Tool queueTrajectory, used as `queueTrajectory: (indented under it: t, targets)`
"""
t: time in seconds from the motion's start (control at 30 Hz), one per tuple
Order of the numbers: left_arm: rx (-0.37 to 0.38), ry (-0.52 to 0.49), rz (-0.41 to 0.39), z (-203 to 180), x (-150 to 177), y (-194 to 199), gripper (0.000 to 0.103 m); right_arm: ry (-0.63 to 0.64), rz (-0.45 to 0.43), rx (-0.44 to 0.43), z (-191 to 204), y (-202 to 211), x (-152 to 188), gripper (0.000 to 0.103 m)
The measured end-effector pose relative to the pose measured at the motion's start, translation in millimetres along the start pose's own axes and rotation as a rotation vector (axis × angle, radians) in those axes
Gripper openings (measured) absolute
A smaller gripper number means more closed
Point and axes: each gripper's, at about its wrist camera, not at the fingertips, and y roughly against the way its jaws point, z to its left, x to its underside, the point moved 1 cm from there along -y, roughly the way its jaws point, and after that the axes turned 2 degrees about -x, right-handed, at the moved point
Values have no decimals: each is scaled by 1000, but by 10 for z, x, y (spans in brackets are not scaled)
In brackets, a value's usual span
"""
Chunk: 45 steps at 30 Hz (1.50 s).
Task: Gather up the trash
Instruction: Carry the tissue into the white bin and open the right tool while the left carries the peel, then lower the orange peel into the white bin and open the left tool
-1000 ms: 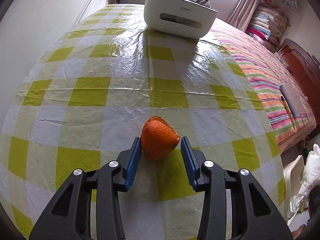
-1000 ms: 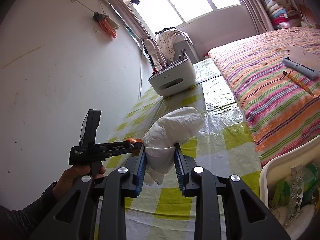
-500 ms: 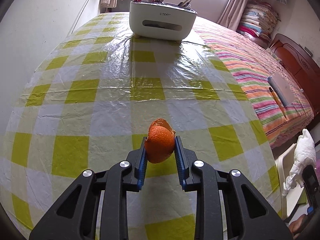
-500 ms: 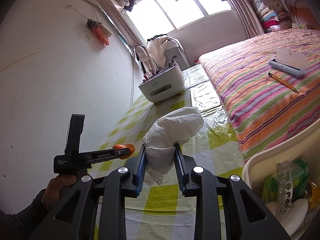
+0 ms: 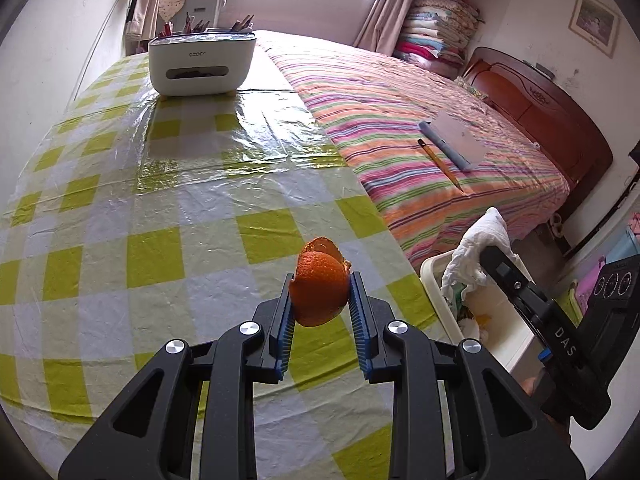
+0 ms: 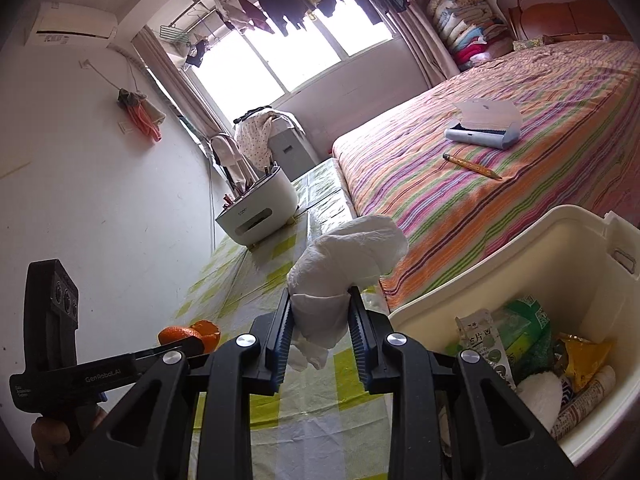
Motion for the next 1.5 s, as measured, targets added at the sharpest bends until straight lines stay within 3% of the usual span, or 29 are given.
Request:
queueTrajectory:
  t: [0.2, 0.87, 1.0, 1.07, 1.2, 1.5]
  targets:
    - [49, -49, 6, -369, 26, 33, 25, -117, -25, 89, -341, 123, -25, 27]
    - [107, -124, 31, -900, 43, 32, 25, -193, -93, 231, -637, 356, -91, 29]
    - [112, -131, 35, -953, 33, 21, 25, -220, -96, 246, -688, 380, -90, 37]
    - [113, -135, 37, -969, 24, 5, 25, -240, -105, 265, -723, 404, -95, 54]
    - [115, -138, 46, -1004, 31, -24, 25, -249, -115, 262, -743, 426, -99, 56]
    - [130, -145, 82, -1075, 20, -155, 25, -344, -254, 258, -891, 689, -133, 62]
